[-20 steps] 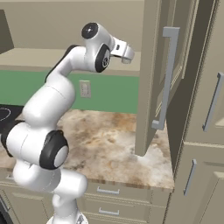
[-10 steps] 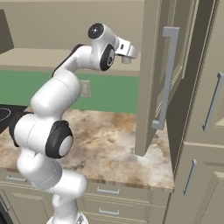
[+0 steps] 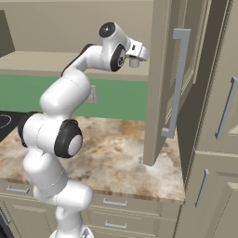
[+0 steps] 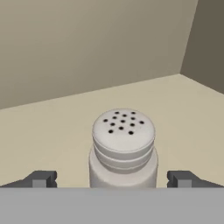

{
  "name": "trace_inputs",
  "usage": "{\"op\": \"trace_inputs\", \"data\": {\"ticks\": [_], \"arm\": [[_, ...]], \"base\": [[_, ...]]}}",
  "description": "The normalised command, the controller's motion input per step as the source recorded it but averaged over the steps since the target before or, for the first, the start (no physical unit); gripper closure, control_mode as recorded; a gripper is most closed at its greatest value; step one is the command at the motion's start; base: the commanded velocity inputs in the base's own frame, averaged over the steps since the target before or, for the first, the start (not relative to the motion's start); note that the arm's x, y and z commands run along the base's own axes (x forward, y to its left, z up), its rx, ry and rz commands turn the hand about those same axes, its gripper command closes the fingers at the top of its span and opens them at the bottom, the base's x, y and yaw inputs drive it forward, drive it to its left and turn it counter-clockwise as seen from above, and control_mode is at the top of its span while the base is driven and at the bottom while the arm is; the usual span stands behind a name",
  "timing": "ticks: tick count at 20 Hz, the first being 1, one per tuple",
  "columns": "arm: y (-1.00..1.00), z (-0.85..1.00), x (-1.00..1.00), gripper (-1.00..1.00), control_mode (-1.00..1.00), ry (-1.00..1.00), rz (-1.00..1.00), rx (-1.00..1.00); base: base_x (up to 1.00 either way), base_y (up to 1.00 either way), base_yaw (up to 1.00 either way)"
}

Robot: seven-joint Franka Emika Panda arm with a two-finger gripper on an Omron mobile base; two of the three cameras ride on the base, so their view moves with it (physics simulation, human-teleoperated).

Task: Move the syrup bottle and shaker from the cabinet to the dining counter.

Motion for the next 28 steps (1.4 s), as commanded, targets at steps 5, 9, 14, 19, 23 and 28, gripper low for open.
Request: {"op": "trace_inputs", "data": {"ticks": [5,9,14,19,23,28], "arm": [[-0.08,0.00,0.12,-1.00,-1.00,0.05,0.00,0.00],[-0.10,0.00,0.01,1.00,-1.00,0.01,0.00,0.00],[-0.11,-0.04,0.00,1.00,-1.00,0.00,0.00,0.00],[0.00,-0.25,0.00,1.00,-1.00,-0.06,0.00,0.00],[0.00,-0.28,0.00,1.00,-1.00,-0.09,0.00,0.00],[0.00,-0.07,-0.19,1.00,-1.00,-0.13,0.00,0.00]], "base": [[0.00,0.00,0.00],[0.00,0.00,0.00],[0.00,0.00,0.00],[0.00,0.00,0.00],[0.00,0.00,0.00],[0.00,0.00,0.00]]}}
